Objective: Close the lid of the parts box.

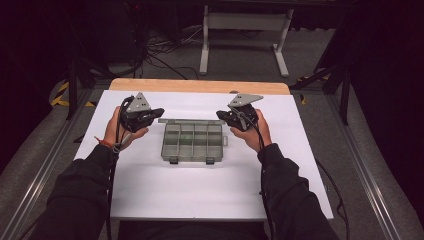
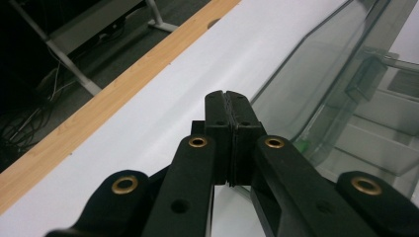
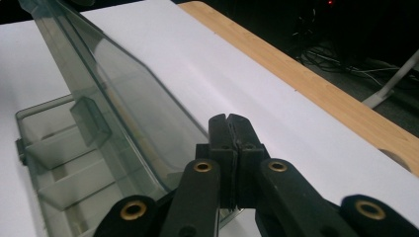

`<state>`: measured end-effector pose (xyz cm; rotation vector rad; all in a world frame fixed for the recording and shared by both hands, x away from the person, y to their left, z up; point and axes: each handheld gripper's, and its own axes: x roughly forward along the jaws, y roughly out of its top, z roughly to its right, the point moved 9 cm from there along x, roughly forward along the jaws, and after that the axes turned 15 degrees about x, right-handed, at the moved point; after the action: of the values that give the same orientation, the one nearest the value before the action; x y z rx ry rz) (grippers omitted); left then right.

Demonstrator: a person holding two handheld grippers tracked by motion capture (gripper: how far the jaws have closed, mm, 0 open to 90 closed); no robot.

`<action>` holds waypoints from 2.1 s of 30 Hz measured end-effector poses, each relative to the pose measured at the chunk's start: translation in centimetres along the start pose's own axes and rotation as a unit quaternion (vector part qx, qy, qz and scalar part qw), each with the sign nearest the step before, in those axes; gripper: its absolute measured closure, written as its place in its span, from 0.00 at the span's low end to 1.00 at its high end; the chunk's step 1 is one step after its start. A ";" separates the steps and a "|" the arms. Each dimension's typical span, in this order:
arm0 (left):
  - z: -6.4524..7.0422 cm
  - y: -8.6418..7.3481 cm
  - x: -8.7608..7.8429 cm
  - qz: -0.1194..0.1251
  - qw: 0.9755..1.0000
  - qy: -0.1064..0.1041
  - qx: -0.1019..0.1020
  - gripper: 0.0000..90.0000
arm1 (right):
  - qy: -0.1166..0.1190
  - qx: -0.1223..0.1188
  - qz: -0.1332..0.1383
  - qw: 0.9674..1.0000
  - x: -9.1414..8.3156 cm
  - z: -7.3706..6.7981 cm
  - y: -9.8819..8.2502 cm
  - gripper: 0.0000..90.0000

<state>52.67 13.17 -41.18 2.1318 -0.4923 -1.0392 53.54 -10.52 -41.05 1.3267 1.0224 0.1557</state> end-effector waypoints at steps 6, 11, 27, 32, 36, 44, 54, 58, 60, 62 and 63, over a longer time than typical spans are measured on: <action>1.2 -0.1 -0.4 0.010 1.000 -0.015 0.005 0.99 | 0.003 -0.012 -0.014 1.000 -0.3 -0.8 -0.9 0.99; 2.2 -0.5 -0.5 0.009 1.000 -0.025 0.012 1.00 | 0.010 -0.017 -0.020 1.000 -0.4 -1.4 -1.5 0.99; 4.9 -1.2 -0.7 0.006 0.998 -0.045 0.036 1.00 | 0.023 -0.035 -0.041 0.998 -1.0 -3.1 -3.7 0.99; 5.6 -1.6 -0.7 0.003 0.998 -0.049 0.039 1.00 | 0.028 -0.038 -0.047 0.998 -1.1 -3.7 -4.5 0.99; 6.1 -1.9 -0.7 0.003 0.998 -0.049 0.041 1.00 | 0.030 -0.044 -0.052 0.997 -1.1 -4.1 -5.2 0.99; 7.4 -2.4 -0.3 -0.009 0.997 -0.062 0.052 1.00 | 0.032 -0.048 -0.053 0.997 -1.2 -4.7 -6.3 0.99; 8.5 -2.9 0.0 -0.014 0.996 -0.071 0.055 1.00 | 0.034 -0.049 -0.060 0.996 -1.2 -5.2 -7.5 0.99; 8.7 -3.0 0.1 -0.012 0.996 -0.072 0.052 1.00 | 0.036 -0.047 -0.063 0.996 -0.9 -5.5 -7.9 0.99; 8.9 -3.0 0.1 -0.010 0.996 -0.076 0.049 1.00 | 0.038 -0.049 -0.062 0.996 -0.9 -5.7 -8.0 0.99; 8.9 -3.1 0.1 -0.012 0.996 -0.074 0.052 1.00 | 0.038 -0.051 -0.063 0.996 -1.0 -5.8 -8.1 0.99; 8.9 -3.1 0.1 -0.010 0.996 -0.076 0.050 1.00 | 0.039 -0.049 -0.063 0.996 -1.0 -5.8 -8.2 0.99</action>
<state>45.71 11.40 -47.33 2.1572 -0.6084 -1.2173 45.37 -9.40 -46.87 1.1716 1.1469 0.1603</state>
